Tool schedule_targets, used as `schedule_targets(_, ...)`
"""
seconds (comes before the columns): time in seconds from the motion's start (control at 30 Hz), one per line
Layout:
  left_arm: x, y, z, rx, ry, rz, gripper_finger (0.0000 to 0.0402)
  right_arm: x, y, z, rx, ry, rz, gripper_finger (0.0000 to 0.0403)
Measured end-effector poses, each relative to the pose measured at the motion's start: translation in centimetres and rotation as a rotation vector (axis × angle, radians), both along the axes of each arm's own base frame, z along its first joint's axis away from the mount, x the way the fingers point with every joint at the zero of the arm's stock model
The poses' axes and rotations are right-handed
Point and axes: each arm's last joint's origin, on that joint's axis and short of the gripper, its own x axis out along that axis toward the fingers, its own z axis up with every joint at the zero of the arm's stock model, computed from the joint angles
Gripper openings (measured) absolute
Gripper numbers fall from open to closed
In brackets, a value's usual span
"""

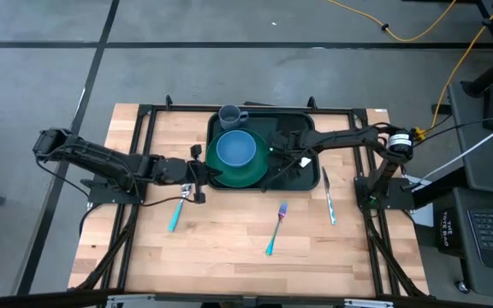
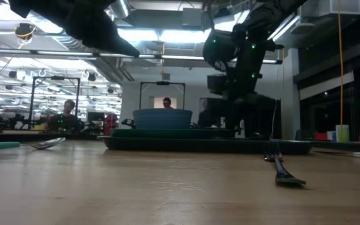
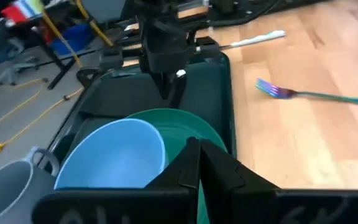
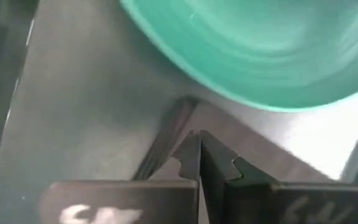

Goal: Set up tray
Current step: Put the black napkin to the right of the green plate on the dark green tray

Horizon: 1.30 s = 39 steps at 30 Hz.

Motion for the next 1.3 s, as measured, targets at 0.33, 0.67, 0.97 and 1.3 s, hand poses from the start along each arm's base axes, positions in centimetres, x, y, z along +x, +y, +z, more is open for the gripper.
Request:
schedule_targets(0.33,0.0,2.6,0.3,-0.104,-0.005,-0.150,0.0002,-0.4,-0.2,-1.5,-0.068,-0.005,-0.071,0.0002)
schedule_targets(0.67,-3.6,4.3,-0.3,-0.122,-0.191,-0.091,0.0001,-0.5,0.1,-1.8,0.005,-0.014,-0.058,0.0001)
schedule_targets(0.97,-5.7,4.1,-1.5,-0.135,-0.260,-0.079,0.0001,-1.7,0.5,-3.2,0.008,0.029,-0.083,0.0000)
schedule_targets(1.3,-5.8,4.1,-1.9,-0.144,-0.252,-0.072,0.0001,-1.7,1.9,-3.4,0.012,0.050,-0.036,0.0000)
